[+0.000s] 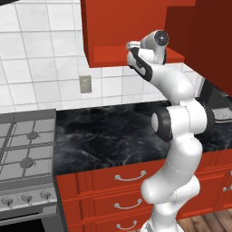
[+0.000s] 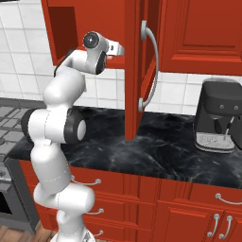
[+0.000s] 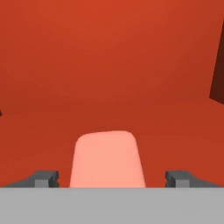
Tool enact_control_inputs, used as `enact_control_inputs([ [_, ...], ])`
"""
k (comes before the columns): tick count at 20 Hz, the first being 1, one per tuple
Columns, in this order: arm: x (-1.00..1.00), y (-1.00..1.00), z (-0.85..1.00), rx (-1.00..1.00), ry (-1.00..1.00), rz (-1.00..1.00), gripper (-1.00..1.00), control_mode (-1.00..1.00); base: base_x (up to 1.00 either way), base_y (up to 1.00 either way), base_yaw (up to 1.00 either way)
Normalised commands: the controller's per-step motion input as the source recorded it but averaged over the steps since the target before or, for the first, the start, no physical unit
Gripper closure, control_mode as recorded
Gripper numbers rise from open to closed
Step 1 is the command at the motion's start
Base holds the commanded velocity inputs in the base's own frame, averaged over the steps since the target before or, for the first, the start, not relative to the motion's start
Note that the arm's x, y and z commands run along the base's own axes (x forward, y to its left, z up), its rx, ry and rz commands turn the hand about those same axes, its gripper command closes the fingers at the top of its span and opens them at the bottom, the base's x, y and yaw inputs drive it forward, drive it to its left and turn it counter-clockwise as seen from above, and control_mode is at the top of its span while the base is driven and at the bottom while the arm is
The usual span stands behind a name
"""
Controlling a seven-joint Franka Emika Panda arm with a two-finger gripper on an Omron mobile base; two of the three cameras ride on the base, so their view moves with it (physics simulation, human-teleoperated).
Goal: Pick up the dish brush and bar soap from the sink, and place them back in the cabinet, and close the cabinet door.
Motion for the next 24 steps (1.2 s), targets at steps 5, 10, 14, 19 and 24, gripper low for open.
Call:
enact_control_inputs([
  [5,-0.01,0.00,-0.01,0.00,-0.01,0.00,-1.00,-1.00,0.00,0.00,0.00],
  [10,-0.29,0.00,-0.02,0.00,-0.07,0.00,-1.00,-1.00,0.00,0.00,0.00],
  [14,-0.59,0.00,0.00,0.00,-0.04,0.00,-1.00,-1.00,0.00,0.00,0.00],
  [19,-0.80,0.00,0.00,0.00,0.00,0.00,-1.00,-1.00,0.00,0.00,0.00],
  [24,-0.81,0.00,0.03,0.00,0.04,0.00,-1.00,-1.00,0.00,0.00,0.00],
])
